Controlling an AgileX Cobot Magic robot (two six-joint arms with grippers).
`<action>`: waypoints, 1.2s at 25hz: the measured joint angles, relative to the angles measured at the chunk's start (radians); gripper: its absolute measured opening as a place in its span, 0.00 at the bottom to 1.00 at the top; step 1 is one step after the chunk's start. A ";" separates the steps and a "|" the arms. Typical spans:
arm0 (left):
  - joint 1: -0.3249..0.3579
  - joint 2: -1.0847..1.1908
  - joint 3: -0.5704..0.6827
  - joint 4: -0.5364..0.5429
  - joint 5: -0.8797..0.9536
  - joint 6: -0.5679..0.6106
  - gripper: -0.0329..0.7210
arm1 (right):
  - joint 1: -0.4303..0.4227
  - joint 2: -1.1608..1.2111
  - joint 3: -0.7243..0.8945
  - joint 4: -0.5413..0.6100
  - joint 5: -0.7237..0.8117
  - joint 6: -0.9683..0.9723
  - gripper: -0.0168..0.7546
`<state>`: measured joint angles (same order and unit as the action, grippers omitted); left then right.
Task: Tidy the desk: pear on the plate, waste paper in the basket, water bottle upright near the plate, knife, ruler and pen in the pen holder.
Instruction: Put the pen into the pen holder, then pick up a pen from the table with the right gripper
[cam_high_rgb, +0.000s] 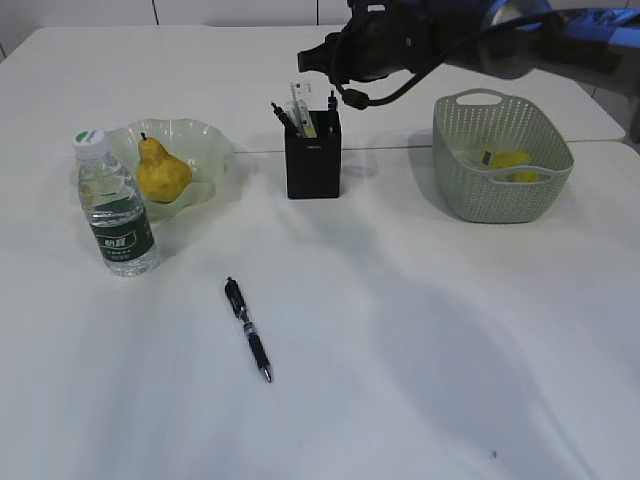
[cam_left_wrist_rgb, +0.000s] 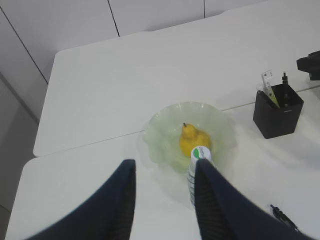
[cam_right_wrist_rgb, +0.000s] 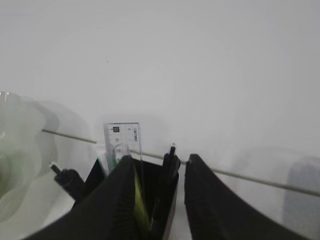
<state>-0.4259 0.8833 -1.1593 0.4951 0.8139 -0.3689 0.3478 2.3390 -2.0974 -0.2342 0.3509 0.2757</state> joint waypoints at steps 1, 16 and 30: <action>0.000 0.000 0.000 0.002 -0.001 0.000 0.41 | 0.005 -0.012 -0.018 0.000 0.064 0.000 0.40; 0.000 0.000 0.000 0.002 -0.005 -0.003 0.41 | 0.098 -0.063 -0.259 0.234 0.850 -0.100 0.39; 0.000 0.000 0.000 0.004 0.137 -0.027 0.41 | 0.255 -0.063 -0.143 0.446 0.896 -0.102 0.59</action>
<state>-0.4259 0.8833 -1.1593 0.4988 0.9513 -0.3963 0.6024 2.2763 -2.2408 0.2120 1.2469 0.1733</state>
